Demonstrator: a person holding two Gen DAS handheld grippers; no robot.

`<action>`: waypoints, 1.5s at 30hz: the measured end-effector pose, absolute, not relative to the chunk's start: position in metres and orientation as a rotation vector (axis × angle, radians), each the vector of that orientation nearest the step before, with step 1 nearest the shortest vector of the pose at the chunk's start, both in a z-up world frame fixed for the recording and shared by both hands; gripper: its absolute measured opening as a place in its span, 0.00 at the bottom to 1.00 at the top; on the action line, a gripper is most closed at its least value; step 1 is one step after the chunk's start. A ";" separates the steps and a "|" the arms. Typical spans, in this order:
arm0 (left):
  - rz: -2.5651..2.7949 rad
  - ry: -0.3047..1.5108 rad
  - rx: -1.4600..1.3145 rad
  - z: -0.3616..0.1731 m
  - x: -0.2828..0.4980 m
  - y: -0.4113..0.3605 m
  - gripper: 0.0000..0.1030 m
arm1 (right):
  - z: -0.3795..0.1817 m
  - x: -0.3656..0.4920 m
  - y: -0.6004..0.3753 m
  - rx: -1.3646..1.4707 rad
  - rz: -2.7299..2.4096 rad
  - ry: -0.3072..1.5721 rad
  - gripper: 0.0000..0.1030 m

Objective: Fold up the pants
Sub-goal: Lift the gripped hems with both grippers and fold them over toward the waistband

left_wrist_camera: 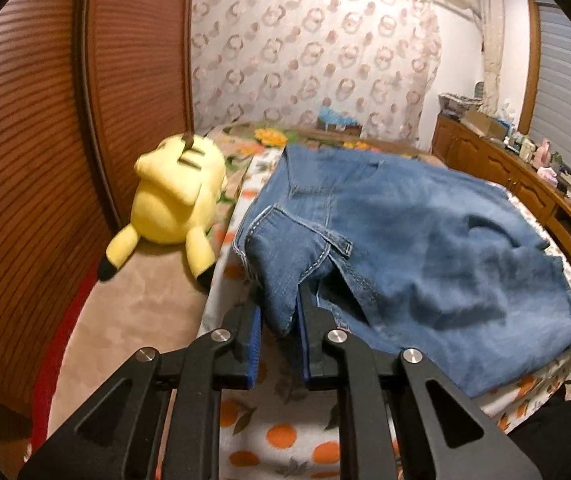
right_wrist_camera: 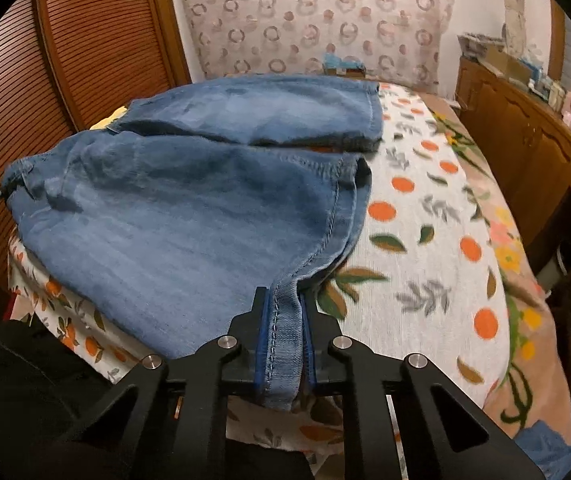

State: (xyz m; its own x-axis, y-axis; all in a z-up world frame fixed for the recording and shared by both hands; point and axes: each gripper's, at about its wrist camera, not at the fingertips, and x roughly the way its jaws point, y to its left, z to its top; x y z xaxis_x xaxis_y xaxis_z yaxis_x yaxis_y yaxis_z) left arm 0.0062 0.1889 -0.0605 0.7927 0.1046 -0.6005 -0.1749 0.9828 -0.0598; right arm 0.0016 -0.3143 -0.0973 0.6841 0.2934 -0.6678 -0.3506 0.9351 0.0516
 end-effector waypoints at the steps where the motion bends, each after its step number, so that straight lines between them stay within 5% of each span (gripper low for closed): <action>1: 0.146 0.624 -0.107 -0.055 0.008 0.187 0.15 | -0.094 0.002 -0.315 -0.081 0.366 0.719 0.13; 15: 0.106 0.490 -0.052 0.014 0.071 0.177 0.15 | -0.020 0.038 -0.327 -0.071 0.340 0.499 0.11; 45: 0.120 0.602 -0.014 0.000 0.225 0.175 0.15 | -0.018 0.186 -0.320 -0.056 0.335 0.581 0.11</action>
